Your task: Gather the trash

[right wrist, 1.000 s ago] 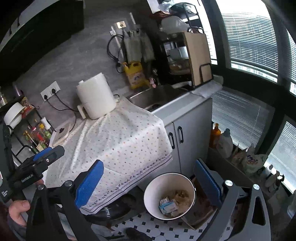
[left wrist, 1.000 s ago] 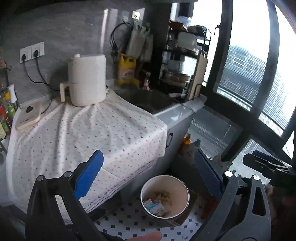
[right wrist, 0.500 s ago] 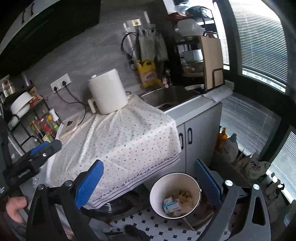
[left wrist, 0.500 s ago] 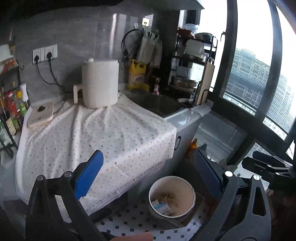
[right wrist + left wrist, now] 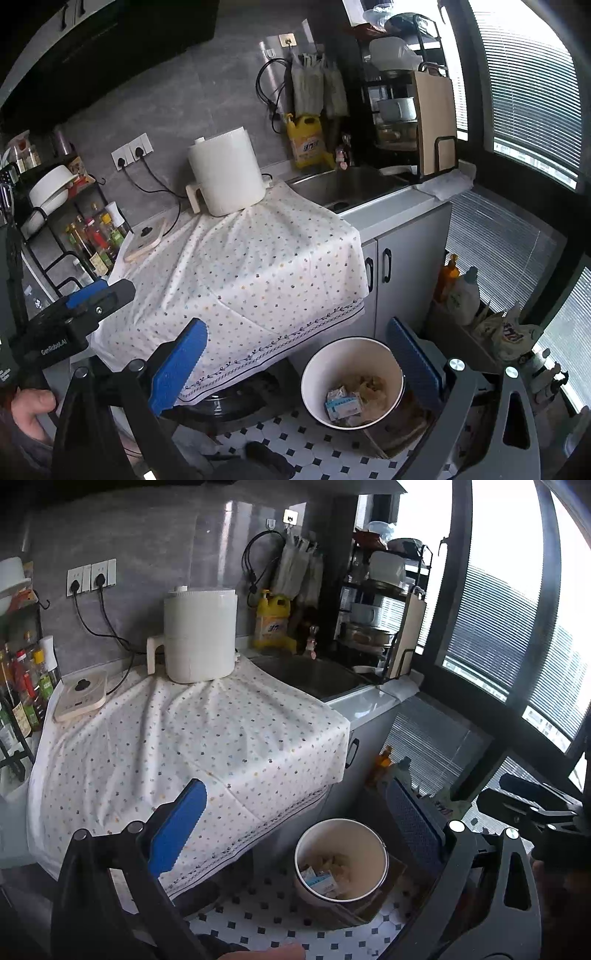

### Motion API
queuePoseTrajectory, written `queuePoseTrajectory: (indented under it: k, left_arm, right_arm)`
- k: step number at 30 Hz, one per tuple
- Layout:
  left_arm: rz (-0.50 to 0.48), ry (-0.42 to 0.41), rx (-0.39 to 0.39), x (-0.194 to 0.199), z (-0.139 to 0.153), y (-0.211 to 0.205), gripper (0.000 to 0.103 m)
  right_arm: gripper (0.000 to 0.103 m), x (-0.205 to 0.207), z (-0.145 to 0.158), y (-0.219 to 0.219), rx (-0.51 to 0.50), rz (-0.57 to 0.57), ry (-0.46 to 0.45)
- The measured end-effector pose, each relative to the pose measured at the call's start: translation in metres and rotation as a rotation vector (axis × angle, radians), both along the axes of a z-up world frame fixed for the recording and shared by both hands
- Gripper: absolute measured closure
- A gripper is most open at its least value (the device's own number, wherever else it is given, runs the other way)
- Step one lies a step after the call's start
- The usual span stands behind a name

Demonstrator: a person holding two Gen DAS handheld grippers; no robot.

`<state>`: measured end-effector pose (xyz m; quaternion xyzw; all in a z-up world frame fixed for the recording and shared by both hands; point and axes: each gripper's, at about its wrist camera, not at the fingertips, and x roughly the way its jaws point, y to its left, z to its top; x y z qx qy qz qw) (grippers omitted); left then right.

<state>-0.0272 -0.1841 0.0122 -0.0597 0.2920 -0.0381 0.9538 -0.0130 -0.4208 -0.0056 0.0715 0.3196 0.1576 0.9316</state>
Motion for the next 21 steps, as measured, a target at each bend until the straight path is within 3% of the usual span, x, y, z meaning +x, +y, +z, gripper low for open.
queuePoseTrajectory:
  k: [21]
  left_arm:
    - [-0.002, -0.004, 0.003, 0.0009, 0.0039, -0.0042, 0.006]
  right_arm:
    - [0.008, 0.0008, 0.0047, 0.0022, 0.001, -0.009, -0.002]
